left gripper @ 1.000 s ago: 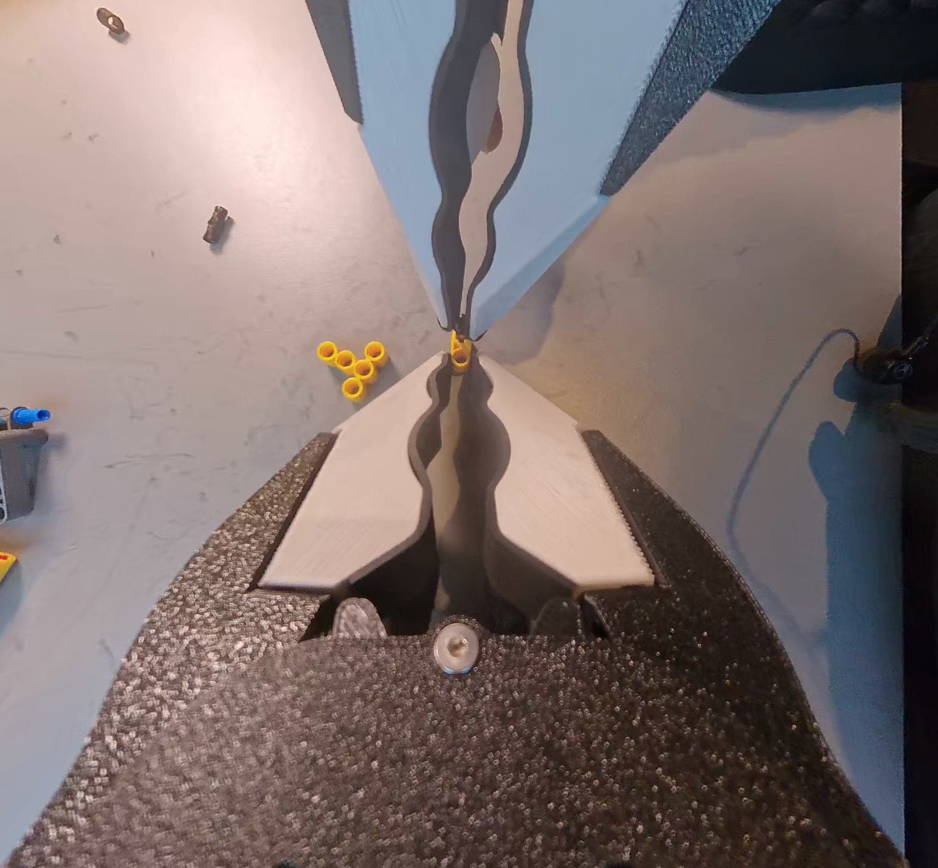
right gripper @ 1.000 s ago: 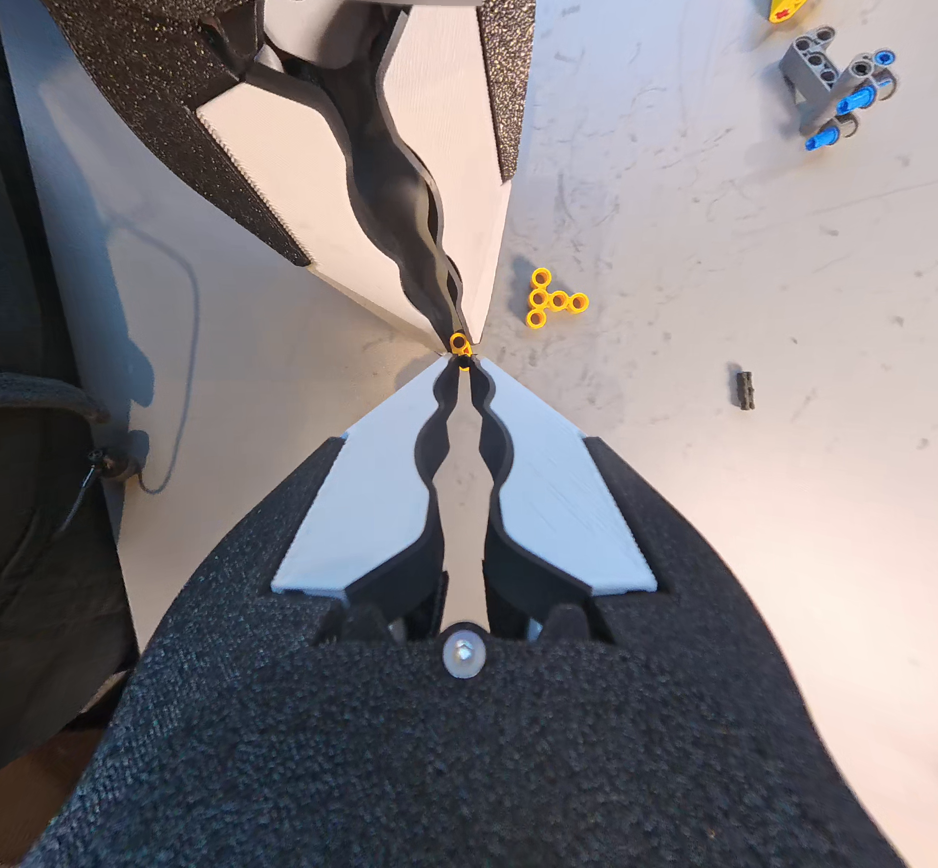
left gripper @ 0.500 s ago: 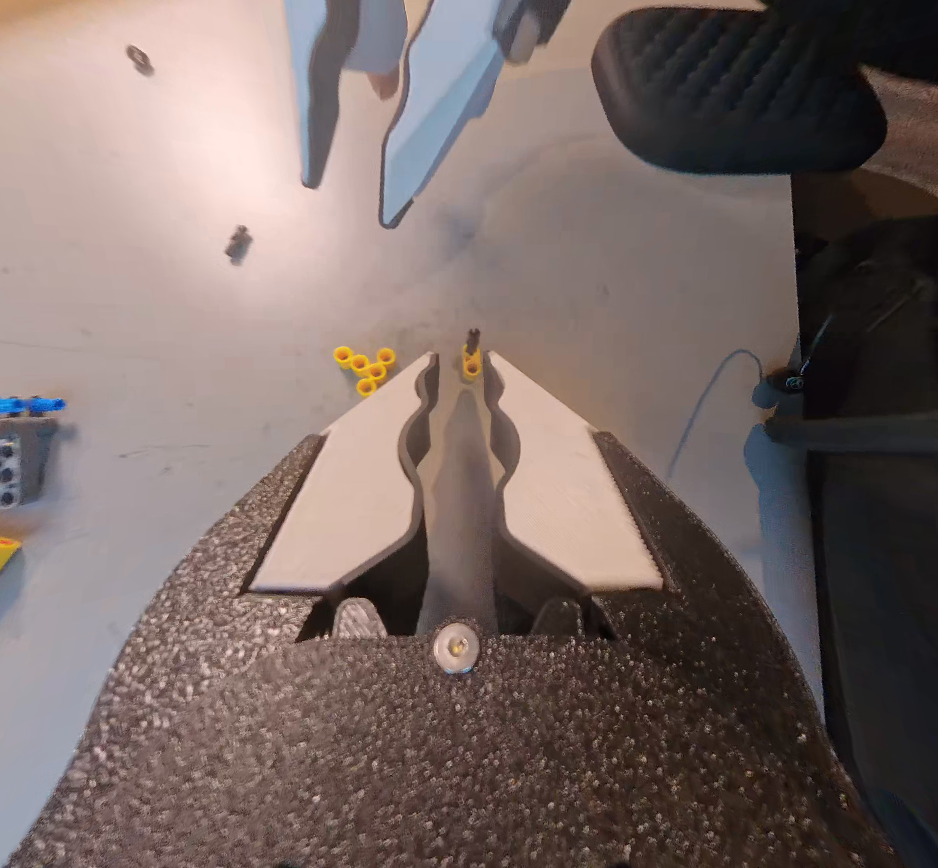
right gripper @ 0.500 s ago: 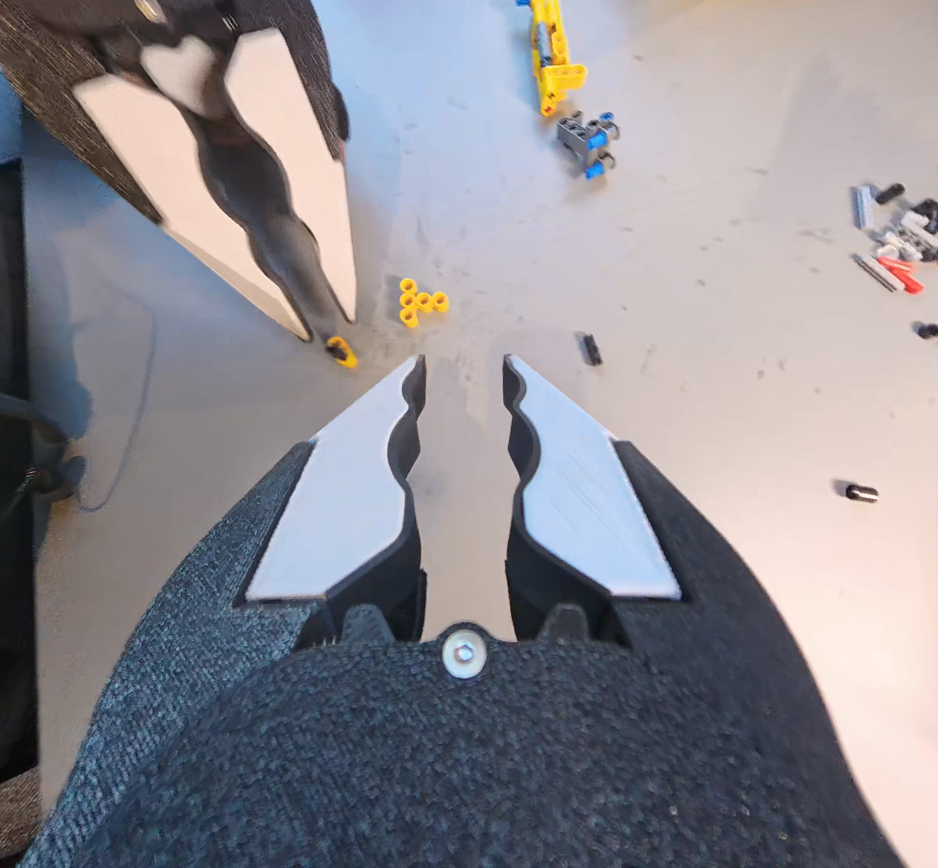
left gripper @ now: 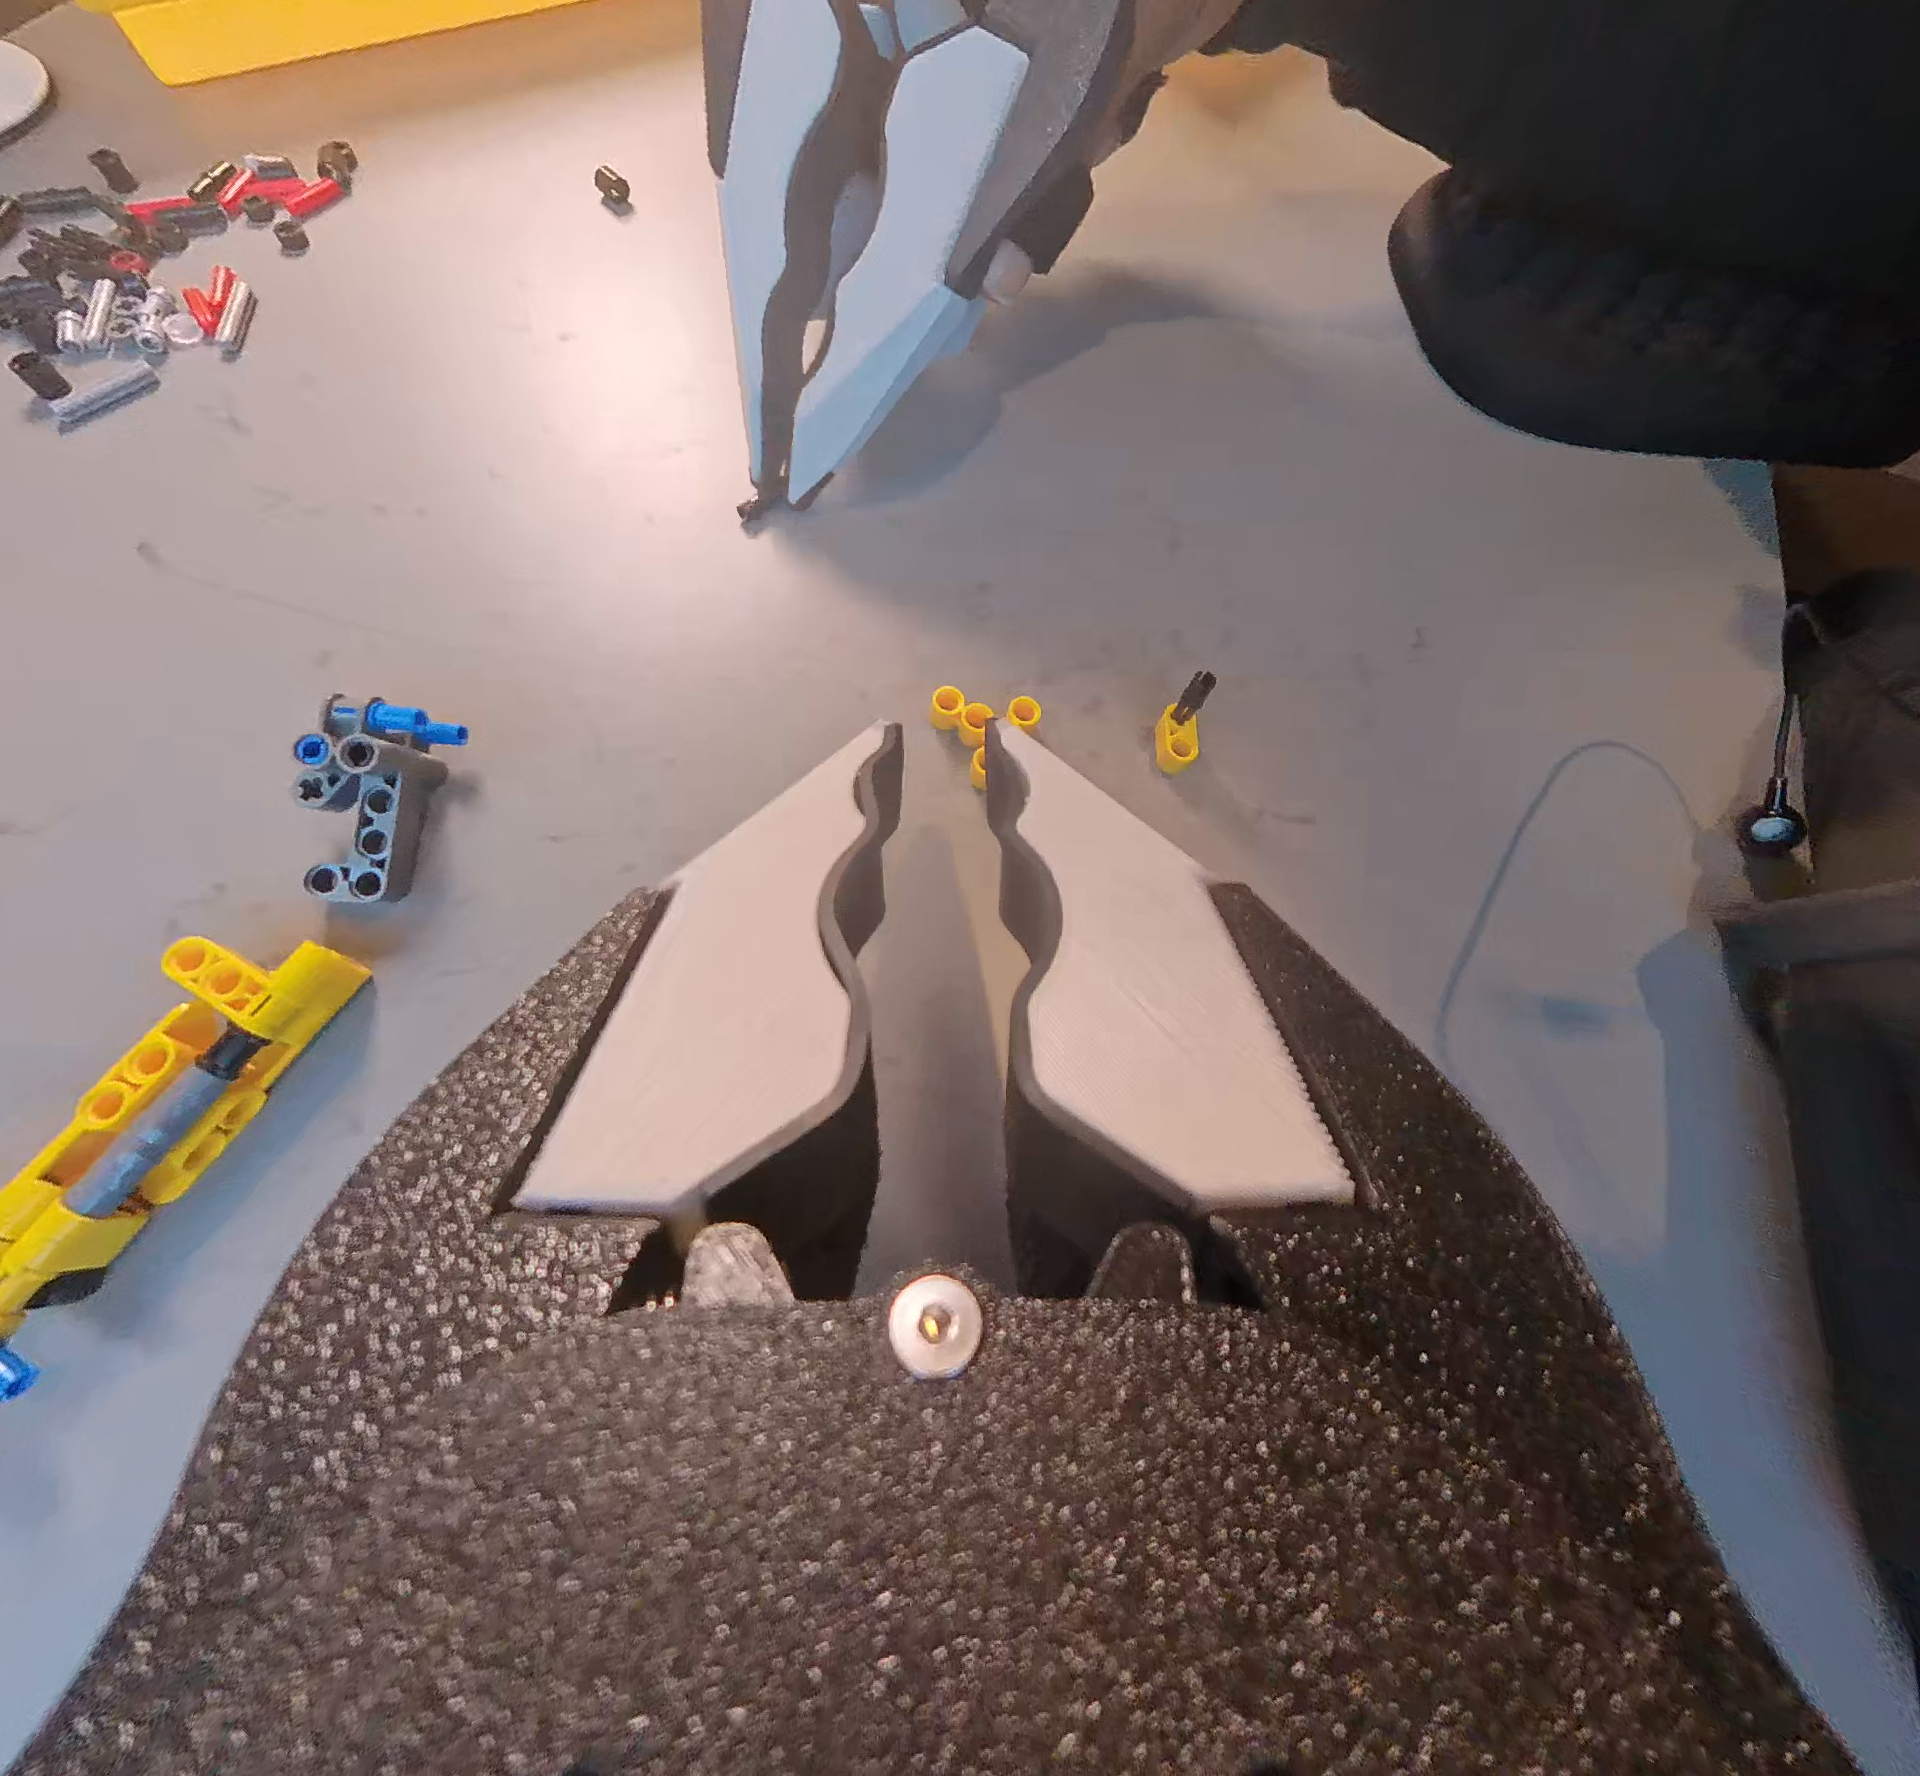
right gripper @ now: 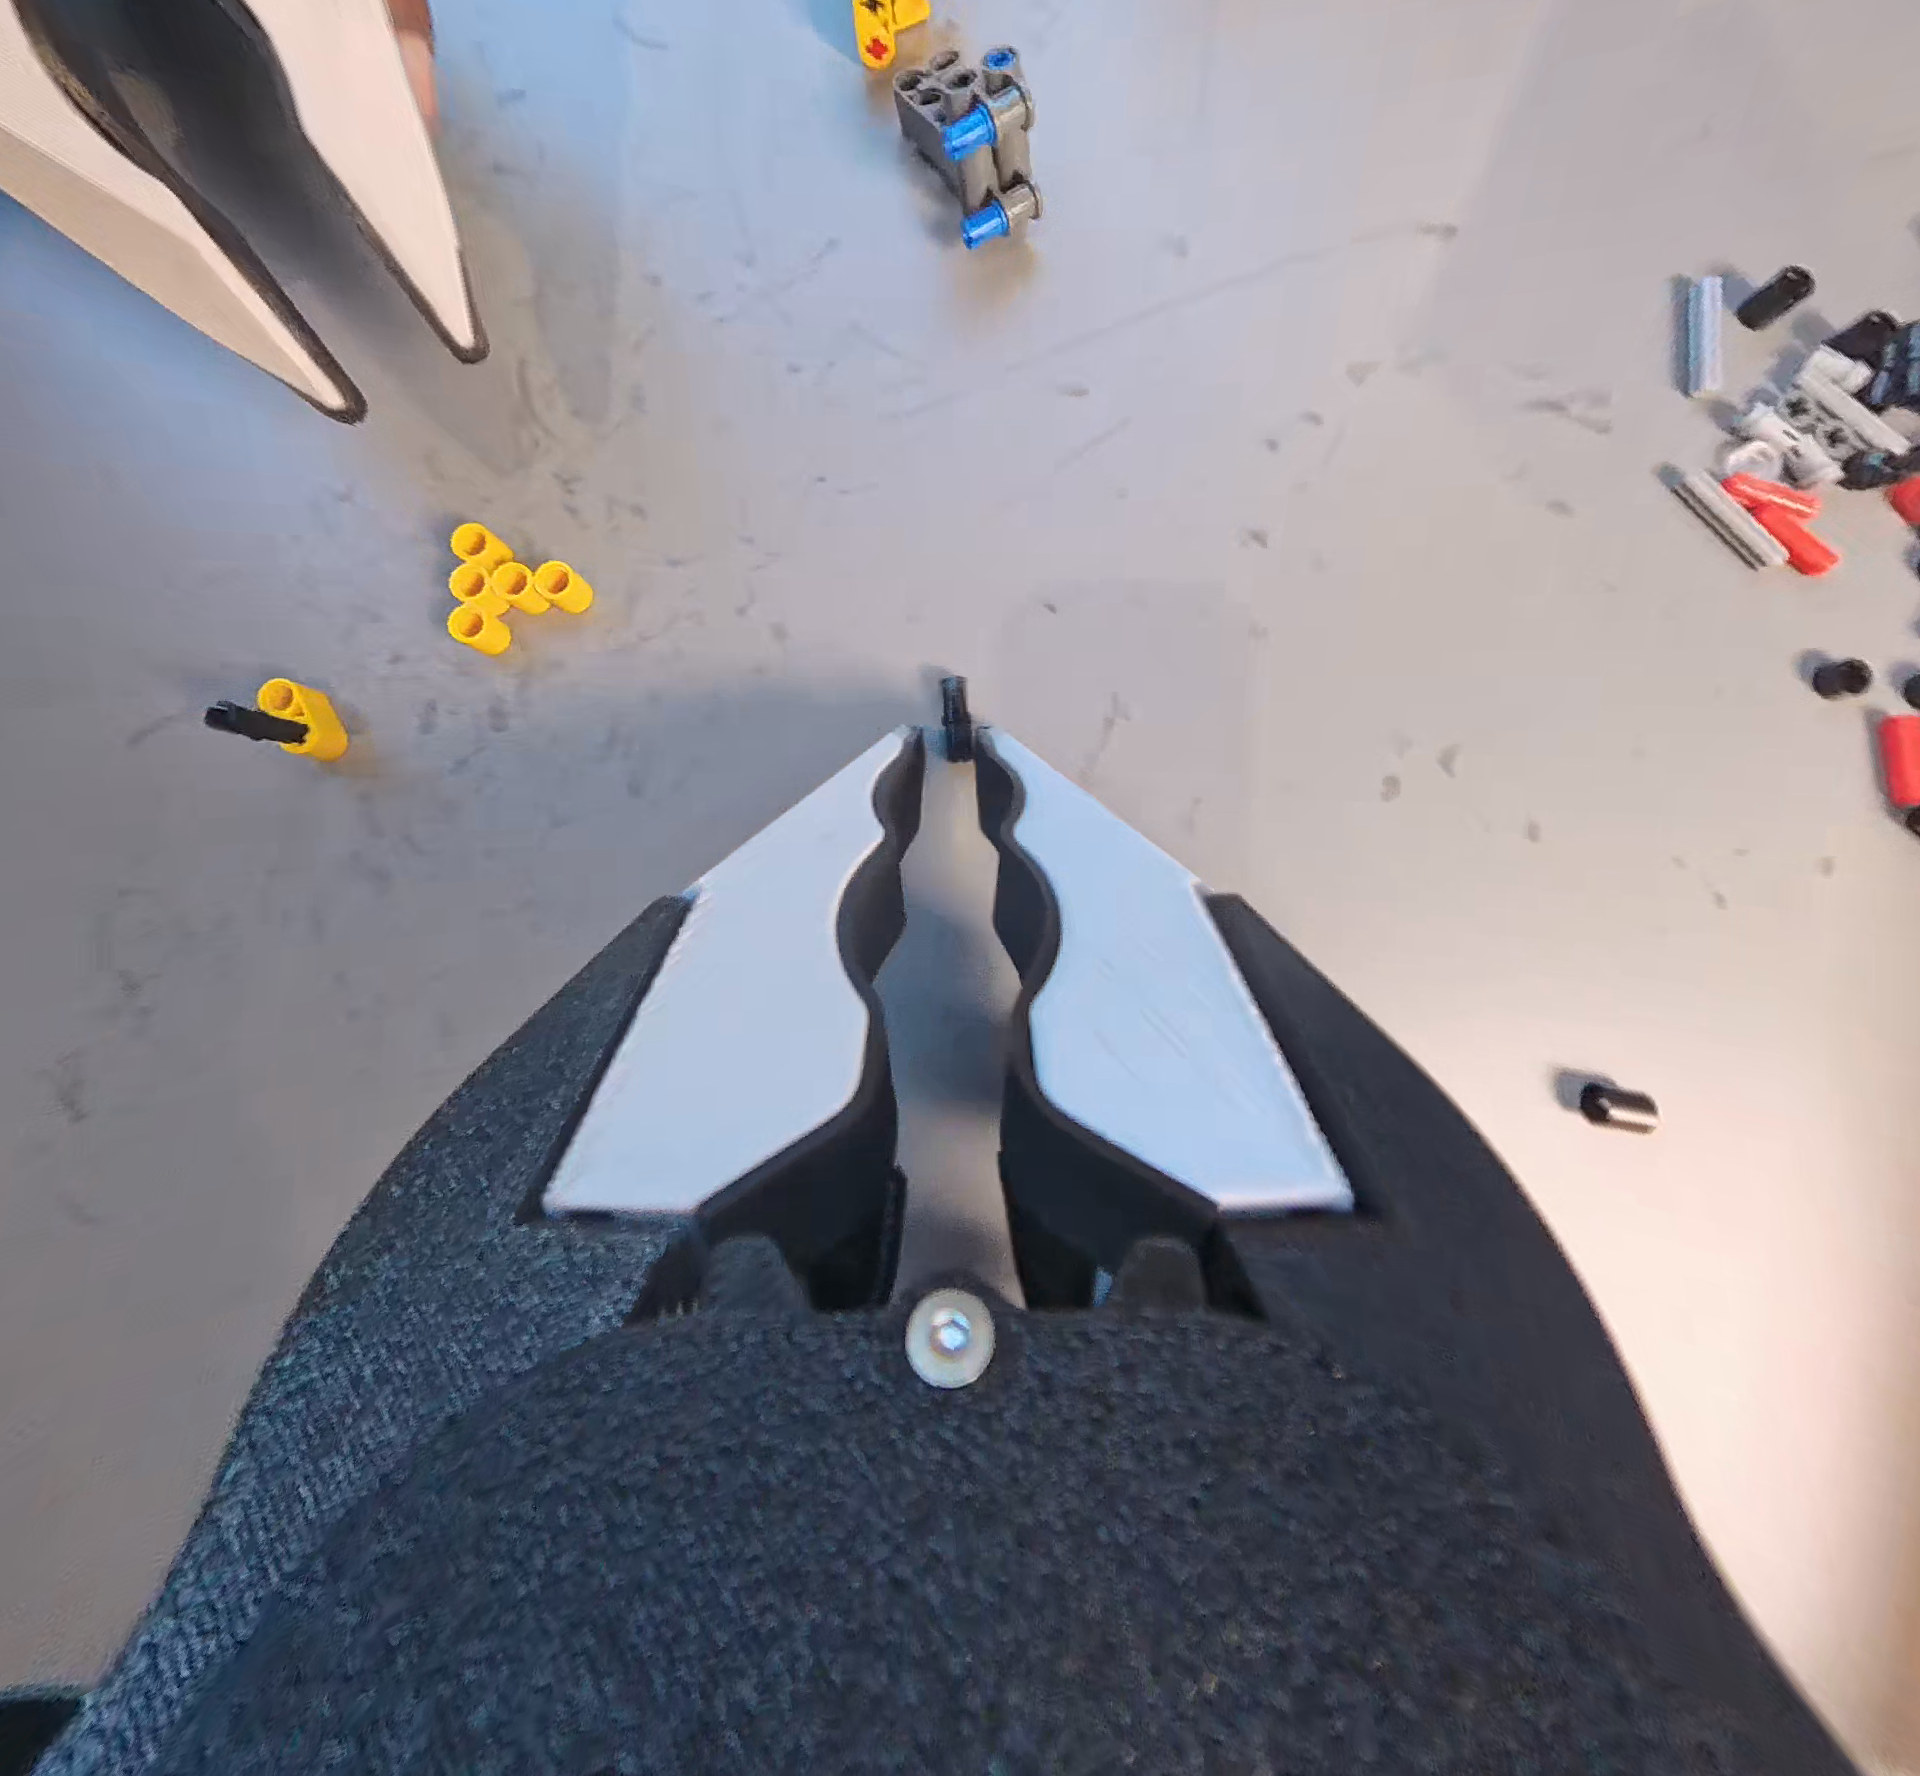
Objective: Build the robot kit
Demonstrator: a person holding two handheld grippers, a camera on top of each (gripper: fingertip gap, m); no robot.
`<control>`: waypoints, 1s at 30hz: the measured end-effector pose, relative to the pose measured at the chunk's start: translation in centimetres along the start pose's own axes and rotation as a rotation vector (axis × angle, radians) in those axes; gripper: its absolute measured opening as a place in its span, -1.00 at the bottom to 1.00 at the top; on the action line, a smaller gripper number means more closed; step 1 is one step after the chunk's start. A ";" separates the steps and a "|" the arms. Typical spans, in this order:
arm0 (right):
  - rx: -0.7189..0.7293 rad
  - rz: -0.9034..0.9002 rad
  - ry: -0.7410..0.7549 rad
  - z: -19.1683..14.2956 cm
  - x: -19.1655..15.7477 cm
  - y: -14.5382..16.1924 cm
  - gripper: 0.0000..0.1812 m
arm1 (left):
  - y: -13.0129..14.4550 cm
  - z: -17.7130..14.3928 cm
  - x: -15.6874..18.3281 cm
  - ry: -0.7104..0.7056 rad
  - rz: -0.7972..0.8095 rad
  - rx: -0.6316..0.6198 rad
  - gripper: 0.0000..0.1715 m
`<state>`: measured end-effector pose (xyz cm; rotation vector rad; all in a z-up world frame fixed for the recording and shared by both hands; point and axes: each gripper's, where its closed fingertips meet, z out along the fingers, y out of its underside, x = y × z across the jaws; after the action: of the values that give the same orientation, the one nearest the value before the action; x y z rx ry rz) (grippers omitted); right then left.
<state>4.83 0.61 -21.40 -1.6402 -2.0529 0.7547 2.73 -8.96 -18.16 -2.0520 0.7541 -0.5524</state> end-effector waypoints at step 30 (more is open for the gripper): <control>0.203 -0.343 -0.142 -1.6 -11.2 -4.8 -0.96 | -1.5 -0.1 3.4 0.105 0.205 0.068 -0.92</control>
<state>4.77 -10.80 -16.92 -1.1155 -2.1926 0.9396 5.55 -10.67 -16.45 -1.8681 0.9814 -0.5643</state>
